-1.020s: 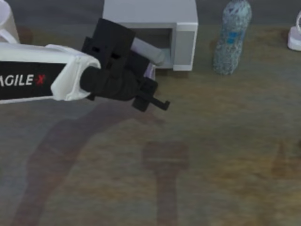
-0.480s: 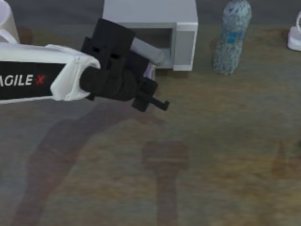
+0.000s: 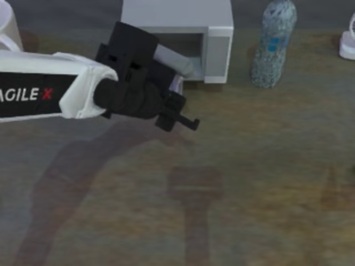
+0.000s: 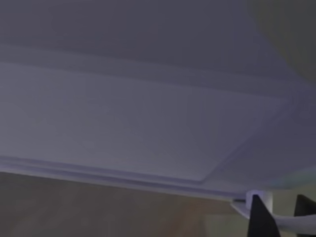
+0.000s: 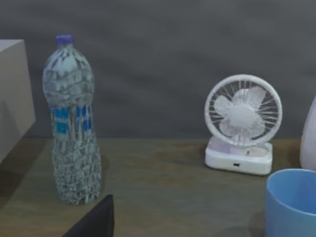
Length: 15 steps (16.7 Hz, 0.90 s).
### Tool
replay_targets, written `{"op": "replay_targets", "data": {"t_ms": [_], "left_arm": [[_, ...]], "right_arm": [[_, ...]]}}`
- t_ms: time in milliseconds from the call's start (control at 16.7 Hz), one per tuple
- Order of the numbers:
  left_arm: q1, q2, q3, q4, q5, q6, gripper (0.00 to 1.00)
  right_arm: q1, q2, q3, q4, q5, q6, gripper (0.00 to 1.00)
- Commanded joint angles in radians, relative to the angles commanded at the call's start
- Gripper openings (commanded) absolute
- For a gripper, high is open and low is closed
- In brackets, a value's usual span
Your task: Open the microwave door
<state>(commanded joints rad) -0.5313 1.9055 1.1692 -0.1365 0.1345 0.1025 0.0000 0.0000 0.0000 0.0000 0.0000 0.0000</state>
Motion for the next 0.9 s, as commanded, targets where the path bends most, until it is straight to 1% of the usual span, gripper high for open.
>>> {"op": "replay_targets", "data": {"t_ms": [120, 540, 900], "left_arm": [[0.006, -0.003, -0.005, -0.002, 0.008, 0.012, 0.0], [0.046, -0.03, -0.032, -0.008, 0.069, 0.097, 0.0], [0.047, -0.031, -0.033, -0.008, 0.071, 0.101, 0.0]], "right_arm": [[0.0, 0.0, 0.0, 0.0, 0.0, 0.0, 1.0], [0.0, 0.0, 0.0, 0.0, 0.0, 0.0, 1.0], [0.0, 0.0, 0.0, 0.0, 0.0, 0.0, 1.0]]}}
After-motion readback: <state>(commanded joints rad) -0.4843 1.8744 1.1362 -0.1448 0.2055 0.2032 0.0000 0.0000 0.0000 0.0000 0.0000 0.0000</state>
